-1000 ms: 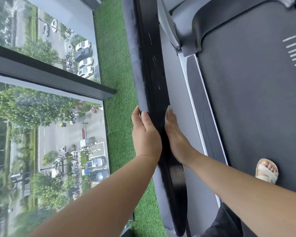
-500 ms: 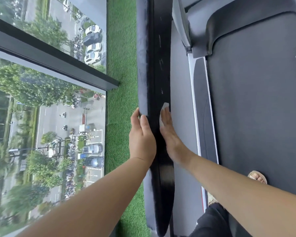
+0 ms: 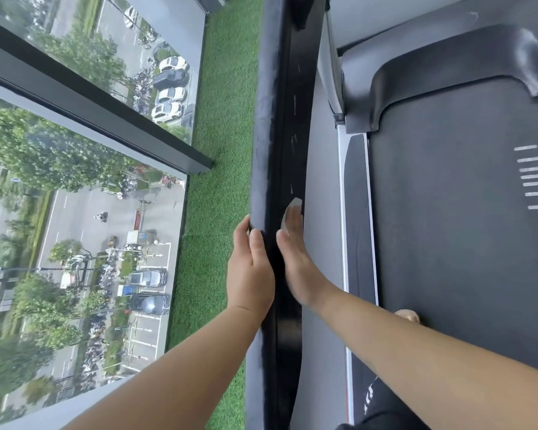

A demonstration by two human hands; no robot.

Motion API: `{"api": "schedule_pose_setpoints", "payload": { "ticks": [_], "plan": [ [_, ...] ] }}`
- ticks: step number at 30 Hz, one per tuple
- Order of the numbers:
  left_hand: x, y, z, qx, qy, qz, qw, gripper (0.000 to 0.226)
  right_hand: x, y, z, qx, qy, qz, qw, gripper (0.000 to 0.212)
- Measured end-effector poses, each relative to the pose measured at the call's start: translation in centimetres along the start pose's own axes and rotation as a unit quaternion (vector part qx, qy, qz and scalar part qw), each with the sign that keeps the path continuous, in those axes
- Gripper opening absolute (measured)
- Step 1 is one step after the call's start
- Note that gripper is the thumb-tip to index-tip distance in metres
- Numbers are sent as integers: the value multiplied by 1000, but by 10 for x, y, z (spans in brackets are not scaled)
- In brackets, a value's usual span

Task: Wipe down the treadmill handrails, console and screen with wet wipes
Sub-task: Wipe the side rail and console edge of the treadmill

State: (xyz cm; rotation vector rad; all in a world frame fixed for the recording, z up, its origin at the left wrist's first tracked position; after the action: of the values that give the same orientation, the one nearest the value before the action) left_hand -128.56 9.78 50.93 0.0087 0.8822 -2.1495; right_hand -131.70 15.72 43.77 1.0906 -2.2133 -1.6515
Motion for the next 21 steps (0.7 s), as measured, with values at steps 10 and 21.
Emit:
{"api": "schedule_pose_setpoints", "payload": {
  "ticks": [10, 21],
  "plan": [
    [4, 4, 2, 17, -11, 16, 1000, 38, 22, 3, 14, 30, -59, -44, 997, 91],
    [61, -34, 12, 94, 56, 19, 994, 41, 22, 22, 9, 28, -38, -7, 999, 57]
  ]
}}
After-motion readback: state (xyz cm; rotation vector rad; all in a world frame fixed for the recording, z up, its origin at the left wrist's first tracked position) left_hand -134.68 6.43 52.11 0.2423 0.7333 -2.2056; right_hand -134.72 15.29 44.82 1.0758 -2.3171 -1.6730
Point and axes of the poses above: each hand's wrist, its own x-axis towards the middle knuckle, its own z-axis out of the back of the hand, y = z × x, the point moved 10 cm from there along x, towards the middle knuckle, and after that the axes turned 2 degrees about x, right-handed, at the moved point
